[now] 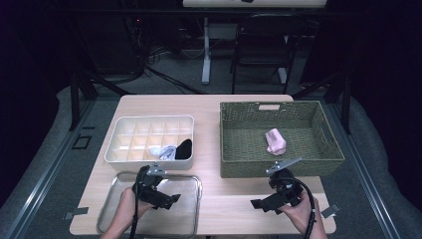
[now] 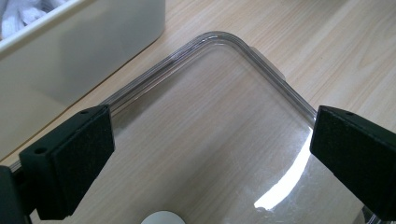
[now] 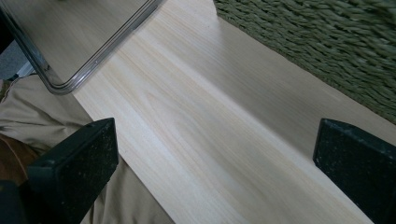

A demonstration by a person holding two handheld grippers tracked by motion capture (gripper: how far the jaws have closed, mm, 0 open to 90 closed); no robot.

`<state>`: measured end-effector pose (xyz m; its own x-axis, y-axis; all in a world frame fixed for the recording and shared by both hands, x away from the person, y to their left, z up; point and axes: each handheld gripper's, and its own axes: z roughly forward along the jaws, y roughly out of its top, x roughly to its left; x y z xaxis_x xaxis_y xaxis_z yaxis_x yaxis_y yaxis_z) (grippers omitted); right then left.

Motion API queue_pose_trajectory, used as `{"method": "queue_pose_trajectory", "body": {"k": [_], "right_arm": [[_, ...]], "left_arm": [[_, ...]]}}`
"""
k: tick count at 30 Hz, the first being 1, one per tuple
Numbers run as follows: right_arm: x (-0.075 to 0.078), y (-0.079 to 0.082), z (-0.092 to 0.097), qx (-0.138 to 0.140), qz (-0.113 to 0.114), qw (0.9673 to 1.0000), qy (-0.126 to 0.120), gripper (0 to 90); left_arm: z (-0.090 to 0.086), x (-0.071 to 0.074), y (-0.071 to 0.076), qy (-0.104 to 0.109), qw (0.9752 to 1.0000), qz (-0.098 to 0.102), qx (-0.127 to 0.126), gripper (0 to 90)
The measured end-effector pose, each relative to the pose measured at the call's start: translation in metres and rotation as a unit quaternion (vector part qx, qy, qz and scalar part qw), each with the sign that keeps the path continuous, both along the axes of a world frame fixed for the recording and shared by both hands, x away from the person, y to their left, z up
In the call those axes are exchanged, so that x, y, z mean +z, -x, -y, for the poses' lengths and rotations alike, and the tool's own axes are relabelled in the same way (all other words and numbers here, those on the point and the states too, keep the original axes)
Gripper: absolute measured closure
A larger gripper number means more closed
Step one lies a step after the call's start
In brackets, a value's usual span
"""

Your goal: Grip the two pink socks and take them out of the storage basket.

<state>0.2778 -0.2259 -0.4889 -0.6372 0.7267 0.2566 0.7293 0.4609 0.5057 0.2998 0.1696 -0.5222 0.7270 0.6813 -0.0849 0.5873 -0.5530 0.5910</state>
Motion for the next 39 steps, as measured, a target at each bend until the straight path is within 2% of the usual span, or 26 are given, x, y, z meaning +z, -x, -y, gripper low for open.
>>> {"method": "queue_pose_trajectory", "body": {"k": [1,7,10,22,29,37,39], "right_arm": [[0.002,-0.001,0.002,0.006,-0.005,1.0,-0.002,0.0],[0.014,-0.001,0.005,0.013,-0.002,0.9999,-0.001,0.5],[0.024,-0.002,0.007,0.016,0.005,0.9998,-0.009,0.9],[0.055,-0.014,0.011,0.015,0.028,0.9994,-0.009,1.2],[0.068,-0.031,0.014,0.008,0.04,0.9992,-0.003,1.2],[0.071,-0.053,0.02,-0.008,0.046,0.9989,-0.001,1.5],[0.071,-0.059,0.022,-0.02,0.049,0.9986,0.0,1.5]], "left_arm": [[0.0,0.0,0.0,0.0,1.0,-0.001,-0.001,0.2],[0.002,-0.001,-0.001,0.0,1.0,0.0,-0.002,0.2],[0.002,-0.001,-0.001,0.002,1.0,0.001,-0.004,0.2],[0.0,0.0,-0.002,0.012,0.9999,0.001,-0.01,0.2],[0.003,-0.001,-0.001,0.017,0.9998,0.002,-0.013,0.2],[0.002,-0.002,-0.002,0.015,0.9998,0.001,-0.013,0.2],[0.002,-0.002,-0.002,0.015,0.9998,0.0,-0.014,0.2]]}}
